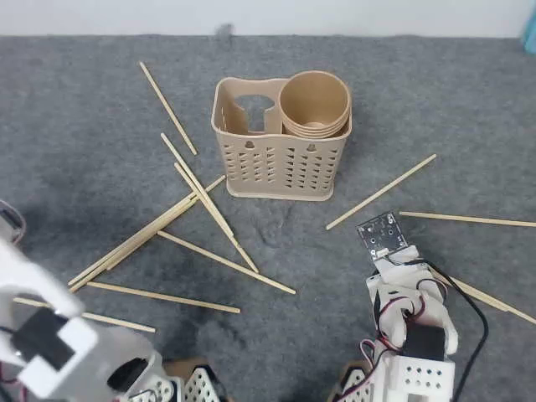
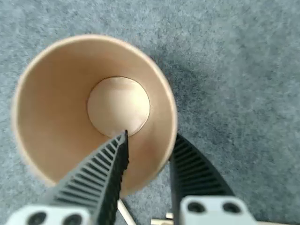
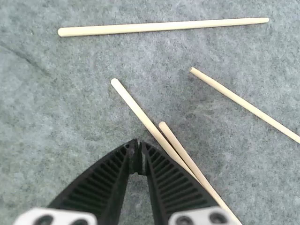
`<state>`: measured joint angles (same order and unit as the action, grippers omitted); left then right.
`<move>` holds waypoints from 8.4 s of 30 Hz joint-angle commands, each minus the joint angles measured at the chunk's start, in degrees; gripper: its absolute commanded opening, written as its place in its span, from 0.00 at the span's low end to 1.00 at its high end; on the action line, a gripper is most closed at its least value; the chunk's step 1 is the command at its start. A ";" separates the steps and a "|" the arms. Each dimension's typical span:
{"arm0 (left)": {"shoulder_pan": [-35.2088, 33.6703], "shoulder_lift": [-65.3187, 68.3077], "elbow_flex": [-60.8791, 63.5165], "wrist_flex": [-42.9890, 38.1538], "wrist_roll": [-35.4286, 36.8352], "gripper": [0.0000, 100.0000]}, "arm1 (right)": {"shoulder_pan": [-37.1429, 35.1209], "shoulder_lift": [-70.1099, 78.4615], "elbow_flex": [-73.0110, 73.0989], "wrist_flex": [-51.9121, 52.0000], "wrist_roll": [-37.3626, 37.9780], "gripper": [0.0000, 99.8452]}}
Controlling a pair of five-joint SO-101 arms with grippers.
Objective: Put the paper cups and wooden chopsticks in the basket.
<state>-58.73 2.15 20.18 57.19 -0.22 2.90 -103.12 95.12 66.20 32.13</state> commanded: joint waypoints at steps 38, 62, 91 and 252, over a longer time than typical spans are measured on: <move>71.65 -22.42 -51.56 22.59 34.29 0.01 | 0.13 -0.84 -0.18 -0.04 0.53 0.01; 86.51 24.44 -96.57 35.87 21.36 0.01 | -0.04 -0.84 -0.18 -0.57 0.79 0.01; 87.03 24.26 -110.90 43.25 13.10 0.17 | -0.22 -0.84 -0.18 -0.66 0.79 0.01; 32.44 -72.79 66.95 -15.30 -4.75 0.02 | -0.31 -0.22 -6.86 4.35 -1.76 0.07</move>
<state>-26.29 -70.55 89.71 41.63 -4.53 1.67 -103.12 93.36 68.92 30.20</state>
